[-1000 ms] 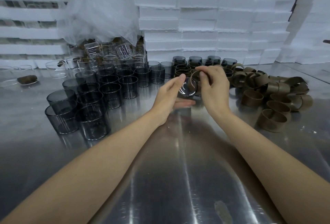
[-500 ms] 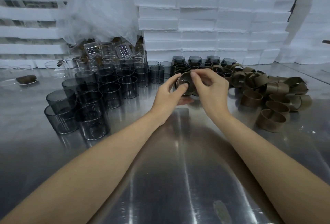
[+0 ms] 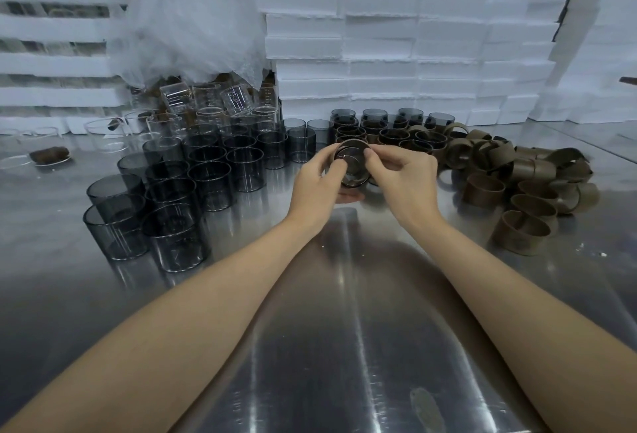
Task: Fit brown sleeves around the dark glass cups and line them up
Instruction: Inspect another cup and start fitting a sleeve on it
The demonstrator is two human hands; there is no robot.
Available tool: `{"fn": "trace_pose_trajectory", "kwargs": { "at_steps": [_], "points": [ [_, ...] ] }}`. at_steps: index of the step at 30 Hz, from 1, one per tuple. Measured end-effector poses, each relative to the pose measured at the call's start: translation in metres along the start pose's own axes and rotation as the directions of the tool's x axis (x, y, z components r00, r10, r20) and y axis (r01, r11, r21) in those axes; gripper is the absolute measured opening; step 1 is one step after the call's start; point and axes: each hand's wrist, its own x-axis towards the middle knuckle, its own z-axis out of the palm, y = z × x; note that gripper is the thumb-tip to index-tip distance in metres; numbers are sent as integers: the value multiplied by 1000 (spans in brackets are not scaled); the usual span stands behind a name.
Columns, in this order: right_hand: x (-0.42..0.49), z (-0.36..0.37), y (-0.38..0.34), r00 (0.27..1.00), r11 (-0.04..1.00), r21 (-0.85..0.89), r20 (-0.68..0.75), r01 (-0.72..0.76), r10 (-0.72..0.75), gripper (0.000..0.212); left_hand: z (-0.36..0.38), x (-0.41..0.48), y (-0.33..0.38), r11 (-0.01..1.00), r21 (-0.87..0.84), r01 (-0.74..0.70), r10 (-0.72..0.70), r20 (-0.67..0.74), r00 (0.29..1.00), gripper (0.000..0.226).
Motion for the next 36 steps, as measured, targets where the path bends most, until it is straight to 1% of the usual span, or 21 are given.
{"fn": "trace_pose_trajectory", "kwargs": {
  "at_steps": [3, 8, 18, 20, 23, 28, 32, 34, 36],
  "points": [
    [3, -3, 2, 1000, 1000, -18, 8, 10, -10, 20, 0, 0, 1, 1000, 10, 1, -1, 10, 1000, 33],
    [9, -10, 9, 997, 997, -63, 71, 43, -39, 16, 0, -1, 0, 1000, -3, 8, -8, 13, 1000, 32],
    [15, -17, 5, 966, 967, -197, 231, 160, -113, 22, 1, 0, -1, 1000, -7, 9, -9, -7, 1000, 36],
    [15, -17, 5, 957, 956, -212, 248, 204, -149, 23, 1, 0, -1, 1000, -10, -1, 1, -8, 1000, 35],
    [15, -16, 4, 953, 939, -238, 233, 248, -193, 25, 1, 0, 0, 999, -21, -36, 36, -3, 999, 34],
    [15, -17, 3, 961, 948, -229, 218, 221, -171, 27, 2, -2, 1, 996, -27, -79, 79, 0, 997, 38],
    [16, -18, 3, 965, 947, -236, 197, 220, -175, 27, 2, -1, 1, 995, -56, -77, 78, 13, 997, 39],
    [15, -16, 1, 970, 954, -223, 179, 201, -163, 26, 2, -1, 2, 996, -59, -71, 73, 26, 997, 38],
    [15, -16, -1, 983, 977, -166, 146, 134, -110, 21, -1, -1, 2, 996, -75, -56, 59, 39, 998, 36]
  ]
}}
